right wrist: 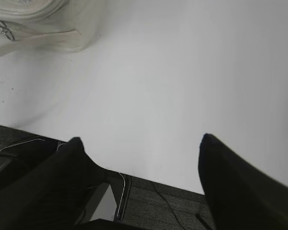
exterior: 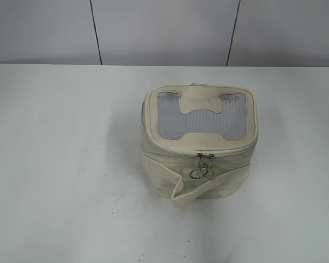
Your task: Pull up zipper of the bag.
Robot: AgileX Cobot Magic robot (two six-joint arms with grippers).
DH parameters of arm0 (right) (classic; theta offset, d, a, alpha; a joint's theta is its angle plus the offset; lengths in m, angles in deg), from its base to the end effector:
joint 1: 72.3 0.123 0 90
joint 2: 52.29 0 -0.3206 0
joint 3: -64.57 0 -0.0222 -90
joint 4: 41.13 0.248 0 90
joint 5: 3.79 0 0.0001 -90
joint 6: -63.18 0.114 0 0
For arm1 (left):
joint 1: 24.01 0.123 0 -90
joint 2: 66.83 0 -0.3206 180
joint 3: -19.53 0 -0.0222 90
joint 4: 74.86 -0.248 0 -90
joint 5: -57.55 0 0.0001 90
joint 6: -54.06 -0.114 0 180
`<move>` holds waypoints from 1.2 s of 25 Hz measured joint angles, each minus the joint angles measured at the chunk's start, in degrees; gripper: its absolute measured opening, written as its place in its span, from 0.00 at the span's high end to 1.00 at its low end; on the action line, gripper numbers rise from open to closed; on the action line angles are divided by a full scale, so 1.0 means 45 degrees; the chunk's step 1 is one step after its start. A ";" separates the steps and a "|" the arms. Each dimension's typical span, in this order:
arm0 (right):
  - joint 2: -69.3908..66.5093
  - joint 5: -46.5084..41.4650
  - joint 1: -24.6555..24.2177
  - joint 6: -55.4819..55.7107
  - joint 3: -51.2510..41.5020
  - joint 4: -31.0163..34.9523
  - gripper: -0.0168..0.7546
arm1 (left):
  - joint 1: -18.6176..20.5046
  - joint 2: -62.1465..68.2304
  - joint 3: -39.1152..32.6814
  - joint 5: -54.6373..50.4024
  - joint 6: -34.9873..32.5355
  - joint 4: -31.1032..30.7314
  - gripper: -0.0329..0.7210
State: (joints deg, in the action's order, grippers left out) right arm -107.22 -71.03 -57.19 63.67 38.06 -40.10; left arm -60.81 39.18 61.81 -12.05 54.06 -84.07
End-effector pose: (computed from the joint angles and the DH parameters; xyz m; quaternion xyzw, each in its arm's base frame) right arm 0.1124 0.0323 0.3468 -0.1214 0.9552 0.0455 0.2662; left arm 0.3171 -0.2159 0.4838 0.2850 0.8697 -0.0485 0.4000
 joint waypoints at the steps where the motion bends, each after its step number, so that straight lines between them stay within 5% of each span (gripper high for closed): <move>1: 0.0731 -0.0069 0.0000 0.0016 -0.0288 0.0000 0.27 | 0.0000 -0.0512 -0.0533 -0.0001 0.0000 0.0000 0.36; 20: 0.8631 0.1288 0.0000 0.0045 -0.4993 0.0015 0.27 | 0.0000 -1.4509 -1.7777 0.0876 0.0907 0.1245 0.37; 24: 0.8710 0.1459 0.0000 0.0045 -0.5072 0.0028 0.27 | 0.0000 -1.7666 -1.9724 0.1670 0.0907 0.1522 0.37; 30: 0.8710 0.1483 0.0000 0.0045 -0.5072 0.0028 0.28 | 0.0000 -2.0410 -1.9901 0.1849 0.0907 0.1549 0.37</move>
State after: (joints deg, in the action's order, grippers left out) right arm -68.03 -64.36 -57.19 63.87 15.24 -39.97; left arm -60.81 -52.66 -27.75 -3.72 58.15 -77.10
